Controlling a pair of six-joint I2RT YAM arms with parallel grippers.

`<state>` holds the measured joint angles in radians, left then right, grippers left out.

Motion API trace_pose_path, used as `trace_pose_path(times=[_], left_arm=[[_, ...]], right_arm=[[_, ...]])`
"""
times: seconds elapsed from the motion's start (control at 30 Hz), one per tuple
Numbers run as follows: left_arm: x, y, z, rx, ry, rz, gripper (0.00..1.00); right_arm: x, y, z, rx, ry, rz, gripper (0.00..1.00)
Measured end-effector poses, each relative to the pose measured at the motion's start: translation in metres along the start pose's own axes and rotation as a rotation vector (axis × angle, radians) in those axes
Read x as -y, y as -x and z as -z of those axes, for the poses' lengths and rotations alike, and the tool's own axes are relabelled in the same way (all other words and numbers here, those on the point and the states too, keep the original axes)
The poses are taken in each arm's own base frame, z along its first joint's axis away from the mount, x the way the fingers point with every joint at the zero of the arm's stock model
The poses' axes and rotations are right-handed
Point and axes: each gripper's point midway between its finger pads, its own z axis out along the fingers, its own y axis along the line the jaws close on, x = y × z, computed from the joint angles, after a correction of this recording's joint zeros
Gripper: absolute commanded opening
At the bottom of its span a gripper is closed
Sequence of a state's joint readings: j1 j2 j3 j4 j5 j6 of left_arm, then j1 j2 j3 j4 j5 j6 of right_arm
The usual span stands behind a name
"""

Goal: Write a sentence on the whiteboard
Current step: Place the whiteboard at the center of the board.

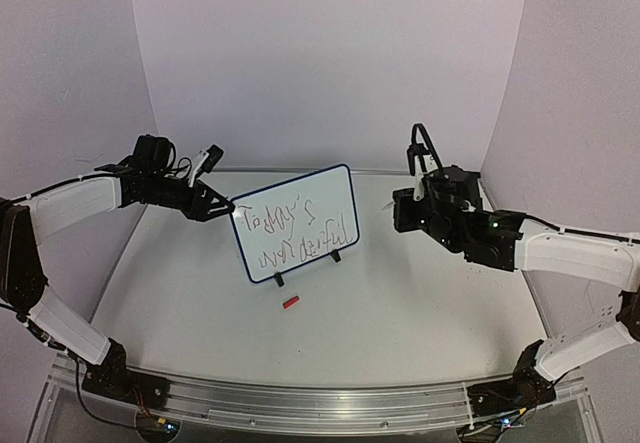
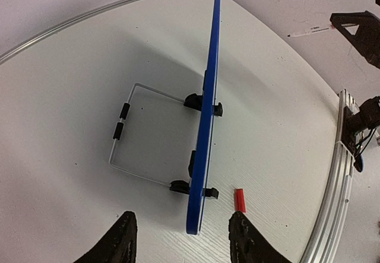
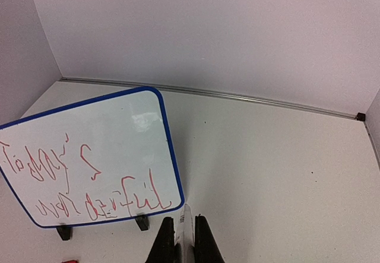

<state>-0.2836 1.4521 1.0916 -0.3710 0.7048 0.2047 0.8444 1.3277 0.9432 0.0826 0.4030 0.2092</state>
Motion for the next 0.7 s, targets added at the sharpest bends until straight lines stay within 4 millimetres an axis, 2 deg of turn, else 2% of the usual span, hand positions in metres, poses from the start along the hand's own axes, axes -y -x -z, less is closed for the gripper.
trace_pose_path(times=[0.03,0.1,0.17,0.27,0.43,0.53,0.63,0.7], left_arm=[[0.0,0.0,0.0,0.0,0.002,-0.003,0.69],[-0.001,0.0,0.0,-0.001,0.008,-0.008,0.85],[-0.002,0.001,0.003,0.0,0.023,-0.01,0.88],[-0.002,0.005,0.014,0.02,0.079,-0.03,0.91],[0.01,0.016,0.057,0.118,0.216,-0.082,0.89],[0.023,0.027,0.085,0.204,0.273,-0.089,0.86],[0.036,0.03,0.102,0.248,0.301,-0.068,0.83],[0.047,0.029,0.105,0.253,0.303,-0.058,0.8]], right_arm=[[0.002,-0.001,0.003,-0.004,-0.001,0.0,0.0],[0.005,-0.003,0.007,-0.011,-0.003,0.0,0.0],[0.007,-0.001,0.012,-0.01,-0.002,-0.007,0.0],[0.011,-0.001,0.021,-0.023,-0.002,-0.027,0.0],[0.017,-0.007,0.038,-0.089,0.015,-0.033,0.0],[0.018,-0.003,0.047,-0.125,0.049,-0.042,0.0],[0.022,0.002,0.049,-0.154,0.093,-0.077,0.0],[0.026,0.001,0.048,-0.175,0.112,-0.103,0.0]])
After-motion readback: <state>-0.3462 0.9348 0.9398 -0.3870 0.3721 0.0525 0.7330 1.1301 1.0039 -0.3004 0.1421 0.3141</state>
